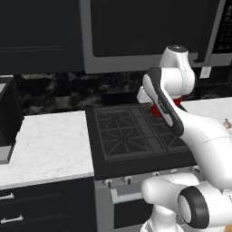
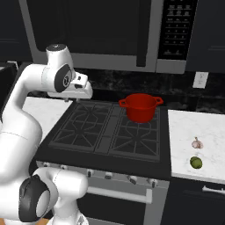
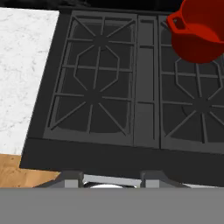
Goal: Put the lime and garlic in the pot. Retrieve the spatula and lightly stir the vegetables in the pot.
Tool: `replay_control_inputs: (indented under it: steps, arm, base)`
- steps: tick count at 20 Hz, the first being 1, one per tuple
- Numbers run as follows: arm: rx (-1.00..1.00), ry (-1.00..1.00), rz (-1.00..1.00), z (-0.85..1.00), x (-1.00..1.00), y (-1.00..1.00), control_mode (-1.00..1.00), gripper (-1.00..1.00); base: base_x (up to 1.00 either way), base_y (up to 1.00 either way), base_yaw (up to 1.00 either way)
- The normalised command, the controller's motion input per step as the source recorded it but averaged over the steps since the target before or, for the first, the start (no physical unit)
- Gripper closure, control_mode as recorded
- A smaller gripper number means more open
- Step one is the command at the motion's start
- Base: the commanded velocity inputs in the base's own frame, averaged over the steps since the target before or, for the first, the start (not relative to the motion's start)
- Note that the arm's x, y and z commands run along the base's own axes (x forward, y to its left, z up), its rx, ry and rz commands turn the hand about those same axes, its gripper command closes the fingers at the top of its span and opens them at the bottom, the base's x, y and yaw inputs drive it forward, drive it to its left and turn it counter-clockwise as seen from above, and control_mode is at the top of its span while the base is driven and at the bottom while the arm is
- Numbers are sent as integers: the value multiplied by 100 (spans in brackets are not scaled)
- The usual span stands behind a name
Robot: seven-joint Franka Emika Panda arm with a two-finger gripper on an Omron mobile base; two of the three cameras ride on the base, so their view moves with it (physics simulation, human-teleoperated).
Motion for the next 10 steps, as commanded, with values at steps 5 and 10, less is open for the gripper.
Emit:
replay_control_inputs:
  steps: [5, 10]
  arm:
    - [-2, 1, 0, -10, -13, -9, -100, -100]
    - [0, -8, 0, -20, -26, -30, -100, -100]
  base:
    - [0, 0, 0]
    - [0, 0, 0]
